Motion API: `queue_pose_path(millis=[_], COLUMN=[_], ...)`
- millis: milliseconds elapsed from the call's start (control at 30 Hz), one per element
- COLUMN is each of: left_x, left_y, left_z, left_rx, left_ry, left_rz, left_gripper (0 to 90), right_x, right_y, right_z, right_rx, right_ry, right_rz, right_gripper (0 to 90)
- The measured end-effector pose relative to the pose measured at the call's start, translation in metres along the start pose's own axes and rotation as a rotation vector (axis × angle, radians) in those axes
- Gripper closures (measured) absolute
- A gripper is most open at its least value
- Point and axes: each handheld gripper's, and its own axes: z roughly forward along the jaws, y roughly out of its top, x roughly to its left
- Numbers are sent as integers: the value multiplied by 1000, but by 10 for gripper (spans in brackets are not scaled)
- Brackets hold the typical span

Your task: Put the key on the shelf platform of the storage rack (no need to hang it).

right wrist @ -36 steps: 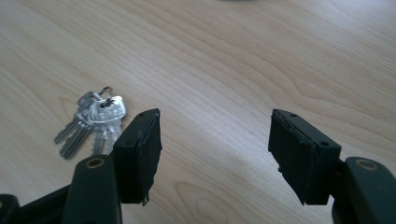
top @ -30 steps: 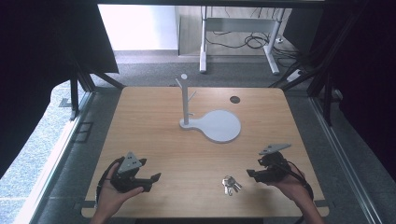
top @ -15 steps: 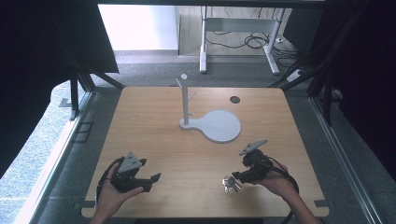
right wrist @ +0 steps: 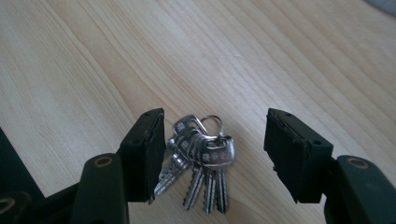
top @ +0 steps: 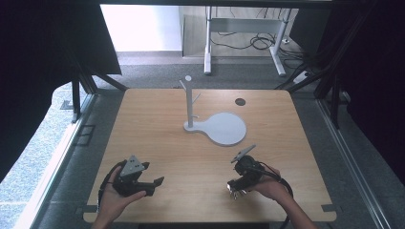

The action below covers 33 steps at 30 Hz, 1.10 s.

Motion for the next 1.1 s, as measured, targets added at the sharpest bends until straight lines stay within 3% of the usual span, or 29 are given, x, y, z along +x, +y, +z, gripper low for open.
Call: queue_pose_path(millis=[200,467,667,1100], left_x=[0,1,2,1], left_y=[0,0,0,0], left_z=[0,-1,-1,0], left_rx=[-1,-2,-5,-2], left_ry=[-1,-5,-3,-5], left_rz=[0,1,-2,-1], left_gripper=[245,245,245,245], right_x=[1,-5,-5,-1], right_y=[4,3,3,5], right_z=[11,20,23,25], right_rx=[41,57,74,81], right_ry=[4,38,37,68], right_rz=[-2,45,57,51], right_gripper=[403,408,413,471])
